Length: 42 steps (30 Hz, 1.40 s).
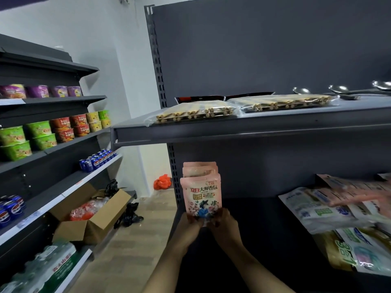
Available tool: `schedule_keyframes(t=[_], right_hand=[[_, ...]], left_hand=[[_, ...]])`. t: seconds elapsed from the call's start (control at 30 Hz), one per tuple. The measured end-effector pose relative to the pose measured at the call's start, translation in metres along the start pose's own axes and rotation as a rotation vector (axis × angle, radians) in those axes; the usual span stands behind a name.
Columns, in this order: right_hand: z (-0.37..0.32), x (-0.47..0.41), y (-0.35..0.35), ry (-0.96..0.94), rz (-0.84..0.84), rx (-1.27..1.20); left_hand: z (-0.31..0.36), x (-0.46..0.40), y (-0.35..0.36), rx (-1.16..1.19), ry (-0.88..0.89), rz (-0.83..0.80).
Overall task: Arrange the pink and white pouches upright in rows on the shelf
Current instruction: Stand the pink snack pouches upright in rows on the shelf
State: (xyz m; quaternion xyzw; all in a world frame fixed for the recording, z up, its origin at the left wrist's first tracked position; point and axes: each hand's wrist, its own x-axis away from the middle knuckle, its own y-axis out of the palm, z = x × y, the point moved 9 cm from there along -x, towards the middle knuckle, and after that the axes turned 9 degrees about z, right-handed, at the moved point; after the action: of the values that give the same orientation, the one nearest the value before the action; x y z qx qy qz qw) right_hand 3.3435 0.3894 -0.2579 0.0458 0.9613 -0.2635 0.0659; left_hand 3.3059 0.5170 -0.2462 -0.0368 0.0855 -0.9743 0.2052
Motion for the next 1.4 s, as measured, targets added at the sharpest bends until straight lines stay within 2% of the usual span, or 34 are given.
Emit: schedule_keyframes(t=[0.13,0.37,0.83,1.07,1.2,1.4], right_hand=[[-0.002,0.002,0.006,-0.005,-0.018,-0.027],[-0.001,-0.005,0.01,0.0,-0.095,-0.007],[0.003,-0.006,0.014,0.008,-0.06,0.001],[-0.001,-0.005,0.01,-0.007,-0.1,0.039],[-0.001,-0.007,-0.008,-0.008,-0.111,0.057],[0.008,-0.018,-0.07,-0.057,-0.025,0.219]], left_hand=[[-0.009,-0.003,-0.001,-0.085,-0.007,0.031],[-0.016,-0.018,0.001,-0.098,-0.057,0.024],[-0.02,-0.02,0.0,-0.138,-0.031,0.027],[-0.02,-0.017,-0.005,-0.08,-0.097,0.017],[-0.004,-0.012,-0.024,-0.115,-0.035,0.141],[0.018,0.006,-0.056,-0.098,-0.069,0.542]])
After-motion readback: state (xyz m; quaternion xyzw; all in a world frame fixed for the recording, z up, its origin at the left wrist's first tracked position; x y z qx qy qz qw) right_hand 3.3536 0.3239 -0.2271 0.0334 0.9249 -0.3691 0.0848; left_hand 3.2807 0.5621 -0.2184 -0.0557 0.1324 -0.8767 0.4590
